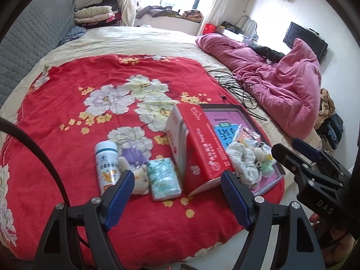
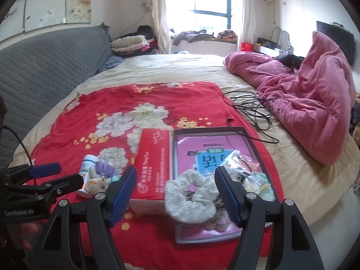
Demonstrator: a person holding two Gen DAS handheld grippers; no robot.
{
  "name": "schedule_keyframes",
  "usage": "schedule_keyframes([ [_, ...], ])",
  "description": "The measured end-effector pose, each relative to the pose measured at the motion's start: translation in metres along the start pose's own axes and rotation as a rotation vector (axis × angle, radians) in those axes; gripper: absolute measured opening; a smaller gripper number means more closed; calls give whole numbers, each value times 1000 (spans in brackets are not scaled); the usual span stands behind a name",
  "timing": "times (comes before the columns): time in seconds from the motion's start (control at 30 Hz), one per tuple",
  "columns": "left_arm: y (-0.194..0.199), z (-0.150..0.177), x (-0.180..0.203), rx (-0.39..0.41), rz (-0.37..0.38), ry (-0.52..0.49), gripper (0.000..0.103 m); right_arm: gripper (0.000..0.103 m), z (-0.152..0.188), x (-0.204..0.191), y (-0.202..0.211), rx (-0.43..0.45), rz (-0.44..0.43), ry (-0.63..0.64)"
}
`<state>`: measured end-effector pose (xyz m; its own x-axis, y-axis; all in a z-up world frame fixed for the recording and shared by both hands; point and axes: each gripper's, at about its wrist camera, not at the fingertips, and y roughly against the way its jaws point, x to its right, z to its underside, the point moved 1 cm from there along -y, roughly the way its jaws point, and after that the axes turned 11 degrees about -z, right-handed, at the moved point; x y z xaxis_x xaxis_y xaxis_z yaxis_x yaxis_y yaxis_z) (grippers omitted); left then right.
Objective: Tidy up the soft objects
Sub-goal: 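Move both open tools back toward the bunny and green tissue packet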
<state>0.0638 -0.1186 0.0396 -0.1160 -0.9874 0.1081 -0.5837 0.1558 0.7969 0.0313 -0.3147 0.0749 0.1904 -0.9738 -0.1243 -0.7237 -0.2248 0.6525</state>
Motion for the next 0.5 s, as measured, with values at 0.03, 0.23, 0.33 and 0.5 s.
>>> schedule_keyframes([
  [0.03, -2, 1, -4, -5, -6, 4, 78, 73, 1, -5, -2, -4, -7, 9],
  [0.23, -12, 6, -30, -39, -34, 46, 78, 73, 9, -26, -15, -40, -44, 46],
  [0.33, -15, 9, -40, -53, -43, 57, 78, 73, 12, -35, -23, -59, -61, 59],
  [0.5, -24, 14, -52, -81, -32, 62, 78, 73, 17, -52, -35, -85, -87, 88],
])
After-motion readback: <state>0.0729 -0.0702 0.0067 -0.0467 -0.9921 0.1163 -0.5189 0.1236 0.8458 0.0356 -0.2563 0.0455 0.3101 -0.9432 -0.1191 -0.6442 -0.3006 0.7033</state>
